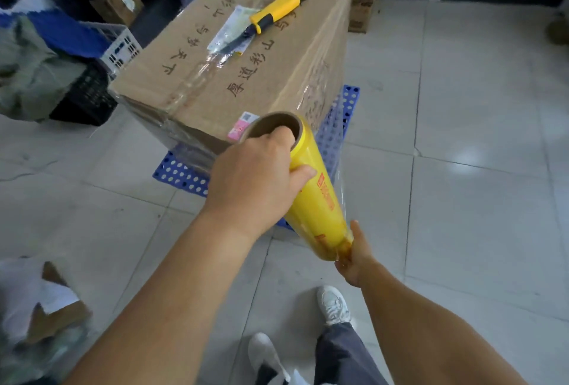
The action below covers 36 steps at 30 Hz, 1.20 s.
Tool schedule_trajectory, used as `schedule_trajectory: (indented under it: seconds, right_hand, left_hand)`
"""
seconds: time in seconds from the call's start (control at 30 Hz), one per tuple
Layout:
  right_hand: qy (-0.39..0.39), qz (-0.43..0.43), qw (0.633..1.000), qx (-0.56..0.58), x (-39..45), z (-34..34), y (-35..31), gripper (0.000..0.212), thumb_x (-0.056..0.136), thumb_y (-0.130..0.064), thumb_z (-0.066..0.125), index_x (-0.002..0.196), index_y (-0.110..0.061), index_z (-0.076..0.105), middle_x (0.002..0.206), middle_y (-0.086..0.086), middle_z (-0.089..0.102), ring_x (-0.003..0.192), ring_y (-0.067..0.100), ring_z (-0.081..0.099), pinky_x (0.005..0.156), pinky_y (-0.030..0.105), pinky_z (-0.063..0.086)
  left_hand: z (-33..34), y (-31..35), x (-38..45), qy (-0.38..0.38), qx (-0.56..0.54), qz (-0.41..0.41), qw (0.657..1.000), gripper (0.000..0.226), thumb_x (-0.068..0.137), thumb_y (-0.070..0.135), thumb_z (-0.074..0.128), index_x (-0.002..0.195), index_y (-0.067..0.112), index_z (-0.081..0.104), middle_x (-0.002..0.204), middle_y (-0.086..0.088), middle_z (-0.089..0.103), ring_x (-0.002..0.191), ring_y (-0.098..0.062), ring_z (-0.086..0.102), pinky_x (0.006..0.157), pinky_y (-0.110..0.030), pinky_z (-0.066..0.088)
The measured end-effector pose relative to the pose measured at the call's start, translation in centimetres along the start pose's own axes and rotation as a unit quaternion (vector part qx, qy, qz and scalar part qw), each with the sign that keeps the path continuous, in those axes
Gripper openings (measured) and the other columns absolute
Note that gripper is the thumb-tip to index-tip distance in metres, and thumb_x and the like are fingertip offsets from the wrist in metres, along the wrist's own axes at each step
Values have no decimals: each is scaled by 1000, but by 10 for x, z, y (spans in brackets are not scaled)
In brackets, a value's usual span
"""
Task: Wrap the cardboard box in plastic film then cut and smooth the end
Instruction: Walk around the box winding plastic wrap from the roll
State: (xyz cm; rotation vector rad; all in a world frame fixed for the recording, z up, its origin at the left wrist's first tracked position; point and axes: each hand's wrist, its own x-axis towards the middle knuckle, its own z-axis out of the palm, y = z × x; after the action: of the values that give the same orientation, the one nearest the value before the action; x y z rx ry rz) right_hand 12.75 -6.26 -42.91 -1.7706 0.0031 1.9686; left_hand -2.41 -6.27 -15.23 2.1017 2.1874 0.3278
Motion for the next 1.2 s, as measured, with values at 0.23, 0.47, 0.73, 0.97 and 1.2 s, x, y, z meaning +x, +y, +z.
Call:
schedule_trajectory:
  seconds: [0.23, 0.47, 0.73, 0.97, 1.2]
  right_hand:
    - [-32, -11, 997, 62, -8, 7, 51, 45, 86, -52, 52, 116, -20, 62, 111, 2, 64, 101, 18, 58, 97, 43, 41]
    - [-28, -39, 997, 56, 0, 15, 73, 23, 92, -39, 46, 76, -24, 53, 65, -4, 54, 62, 11, 43, 62, 23, 32]
    - [-23, -18, 1000, -3, 10, 21, 93, 43, 87, -62, 51, 99, -21, 58, 79, 2, 58, 64, 13, 48, 64, 24, 42]
    - [-45, -9, 999, -15, 8, 51, 103, 55, 92, -63, 41, 128, -24, 51, 127, 1, 59, 110, 16, 55, 101, 34, 35]
    - [-41, -8, 999, -23, 14, 95, 119, 62, 88, -68, 39, 129, -24, 53, 125, 2, 62, 113, 19, 56, 88, 33, 38]
  left_hand:
    - [-10, -19, -16, -22, -10, 71, 997, 32, 86, 45, 56, 102, 17, 50, 99, -5, 62, 92, -30, 57, 63, -33, 35]
    - [-21, -30, -23, -33, 13, 97, 995, 27, 88, 38, 56, 105, 18, 49, 102, -6, 62, 94, -31, 58, 63, -33, 35]
    - [-19, -42, -42, -49, 76, 43, 995, 35, 86, 50, 53, 102, 19, 52, 102, -7, 63, 93, -31, 59, 63, -32, 33]
    - [-17, -63, -51, -53, 51, 26, 997, 31, 87, 35, 56, 112, 17, 50, 107, -8, 63, 96, -32, 57, 64, -33, 37]
    - [-22, -92, -53, -39, 30, 59, 997, 26, 83, 47, 59, 88, 27, 43, 82, 5, 51, 74, -20, 45, 59, -30, 31]
